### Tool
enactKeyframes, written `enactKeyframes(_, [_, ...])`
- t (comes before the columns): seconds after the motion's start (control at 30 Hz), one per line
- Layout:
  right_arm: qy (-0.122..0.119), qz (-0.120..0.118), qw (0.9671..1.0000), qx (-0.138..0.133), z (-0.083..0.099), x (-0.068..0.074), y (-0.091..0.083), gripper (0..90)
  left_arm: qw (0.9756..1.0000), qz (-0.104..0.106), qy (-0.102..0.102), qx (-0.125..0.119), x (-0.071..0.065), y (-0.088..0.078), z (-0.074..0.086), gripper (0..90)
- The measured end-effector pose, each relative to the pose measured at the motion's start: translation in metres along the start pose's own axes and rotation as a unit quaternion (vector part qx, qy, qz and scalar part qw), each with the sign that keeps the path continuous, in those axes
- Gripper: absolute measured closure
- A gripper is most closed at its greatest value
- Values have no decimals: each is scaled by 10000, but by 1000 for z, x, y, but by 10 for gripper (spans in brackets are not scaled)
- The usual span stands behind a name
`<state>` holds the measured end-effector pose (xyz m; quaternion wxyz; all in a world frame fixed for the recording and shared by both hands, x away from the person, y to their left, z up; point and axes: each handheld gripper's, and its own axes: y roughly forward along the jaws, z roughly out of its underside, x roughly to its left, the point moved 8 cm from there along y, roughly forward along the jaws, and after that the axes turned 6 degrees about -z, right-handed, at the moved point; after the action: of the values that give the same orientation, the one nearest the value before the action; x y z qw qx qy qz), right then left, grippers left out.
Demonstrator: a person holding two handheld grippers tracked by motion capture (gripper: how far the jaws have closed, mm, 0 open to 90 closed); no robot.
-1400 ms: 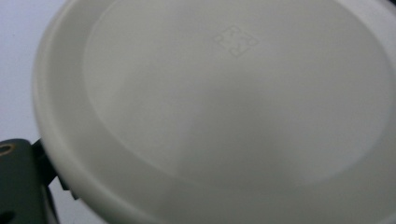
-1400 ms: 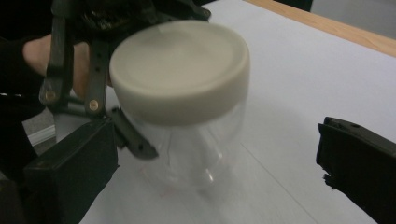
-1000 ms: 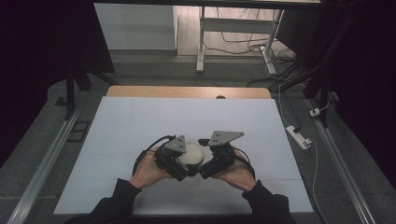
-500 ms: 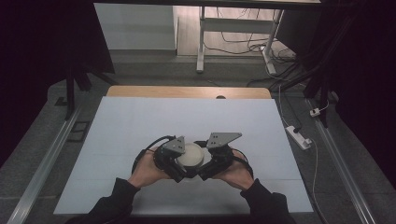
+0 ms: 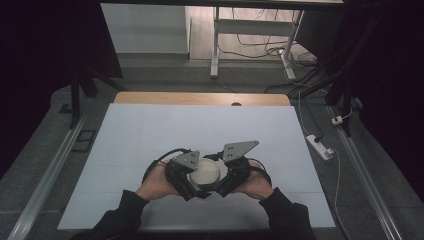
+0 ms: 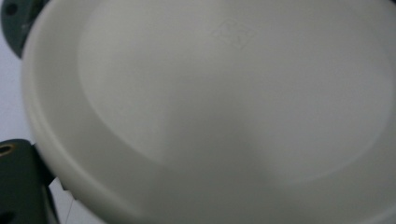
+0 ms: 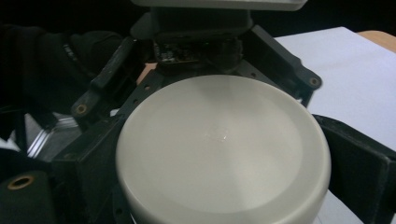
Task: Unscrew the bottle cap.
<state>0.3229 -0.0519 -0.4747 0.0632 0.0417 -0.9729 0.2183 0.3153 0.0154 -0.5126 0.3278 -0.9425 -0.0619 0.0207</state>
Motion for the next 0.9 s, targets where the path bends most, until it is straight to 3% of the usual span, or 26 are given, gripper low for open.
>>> enactKeyframes(0.07, [-23, -180, 9998, -23, 0, 2, 0, 75, 9999, 134, 59, -61, -3, 0, 0, 70])
enactKeyframes(0.17, [-129, -628, 9979, -119, 1, 6, -1, 74, 9989, 394, 238, -128, -8, -1, -1, 69])
enactKeyframes(0.23, [-205, -869, 9957, -258, 0, 8, -1, 72, 9989, 375, 233, -153, -8, -1, -2, 69])
enactKeyframes(0.3, [-190, -890, 9954, -307, 0, 7, -1, 70, 9993, 279, 188, -151, -7, -1, -2, 69])
enactKeyframes(0.33, [-35, -701, 9970, -336, 0, 2, -2, 61, 9998, 87, 63, -167, -1, -3, -2, 69])
enactKeyframes(0.43, [138, -328, 9988, -338, -1, -4, -4, 0, 9994, -259, -159, -149, 7, -5, -1, 69])
enactKeyframes(0.53, [283, 194, 9992, -203, -3, -10, -4, 0, 9972, -639, -384, -69, 15, -6, 0, 69])
enactKeyframes(0.6, [380, 533, 9977, -146, -4, -13, -4, 0, 9953, -812, -517, -44, 20, -6, 1, 69])
enactKeyframes(0.7, [472, 1006, 9938, -99, -4, -17, -3, 0, 9937, -943, -610, -26, 23, -7, 3, 69])
enactKeyframes(0.73, [472, 1006, 9938, -99, -4, -17, -3, 0, 9937, -943, -610, -26, 23, -7, 3, 69])
enactKeyframes(0.77, [422, 1153, 9924, -95, -5, -18, -2, 4, 9937, -936, -608, -38, 23, -8, 2, 69])
enactKeyframes(0.9, [425, 1078, 9931, -175, -5, -16, 0, 28, 9948, -858, -548, -61, 20, -7, 0, 69])
